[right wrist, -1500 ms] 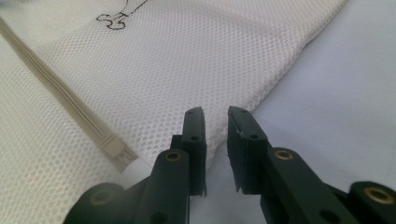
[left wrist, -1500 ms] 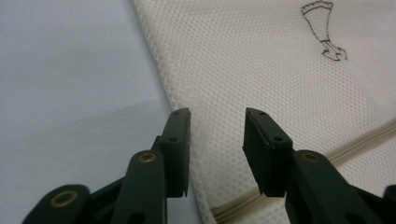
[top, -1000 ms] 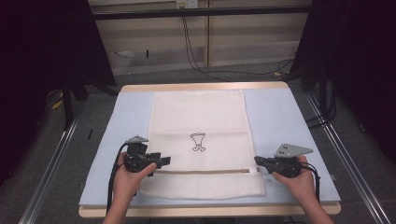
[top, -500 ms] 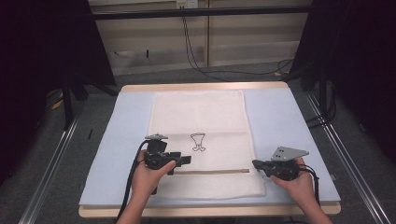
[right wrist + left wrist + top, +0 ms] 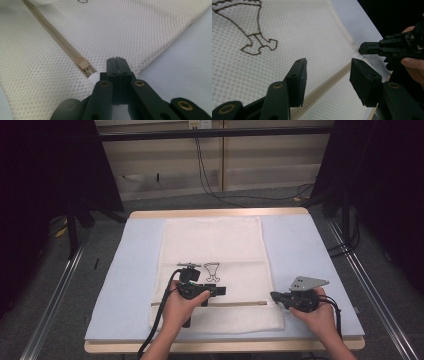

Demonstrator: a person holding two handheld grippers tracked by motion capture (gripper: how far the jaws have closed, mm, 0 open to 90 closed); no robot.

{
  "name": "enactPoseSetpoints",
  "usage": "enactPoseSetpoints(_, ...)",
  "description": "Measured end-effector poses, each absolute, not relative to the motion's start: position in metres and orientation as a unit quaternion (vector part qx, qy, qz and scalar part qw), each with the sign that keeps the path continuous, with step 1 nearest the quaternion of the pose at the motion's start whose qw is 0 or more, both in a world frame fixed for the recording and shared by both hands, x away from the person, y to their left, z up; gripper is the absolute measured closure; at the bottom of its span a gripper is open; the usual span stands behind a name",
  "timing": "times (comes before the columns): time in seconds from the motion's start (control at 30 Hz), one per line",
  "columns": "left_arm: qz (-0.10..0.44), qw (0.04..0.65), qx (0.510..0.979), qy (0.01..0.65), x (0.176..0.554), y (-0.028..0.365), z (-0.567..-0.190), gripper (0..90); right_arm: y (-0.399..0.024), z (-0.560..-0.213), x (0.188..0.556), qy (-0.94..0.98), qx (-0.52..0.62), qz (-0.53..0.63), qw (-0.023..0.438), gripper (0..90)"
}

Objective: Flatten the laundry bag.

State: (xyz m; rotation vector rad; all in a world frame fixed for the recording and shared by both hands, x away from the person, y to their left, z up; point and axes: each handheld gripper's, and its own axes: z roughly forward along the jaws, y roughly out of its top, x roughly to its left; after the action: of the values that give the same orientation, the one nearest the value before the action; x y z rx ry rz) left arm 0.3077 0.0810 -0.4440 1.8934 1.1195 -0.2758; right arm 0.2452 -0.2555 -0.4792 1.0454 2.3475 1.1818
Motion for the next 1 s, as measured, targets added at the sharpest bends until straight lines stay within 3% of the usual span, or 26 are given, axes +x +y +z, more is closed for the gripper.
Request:
enactPoseSetpoints(0.43, -0.189, 0.424, 0.758, 0.458, 0.308, 0.029, -0.456, 50.7, -0.255, -0.483, 0.246, 0.824, 0.369, 0.403, 0.149, 90.0)
enactPoseSetpoints(1.0, -0.241, 0.394, 0.759, 0.459, 0.31, -0.009, -0.474, 64.8, -0.254, -0.484, 0.247, 0.825, 0.371, 0.399, 0.149, 90.0)
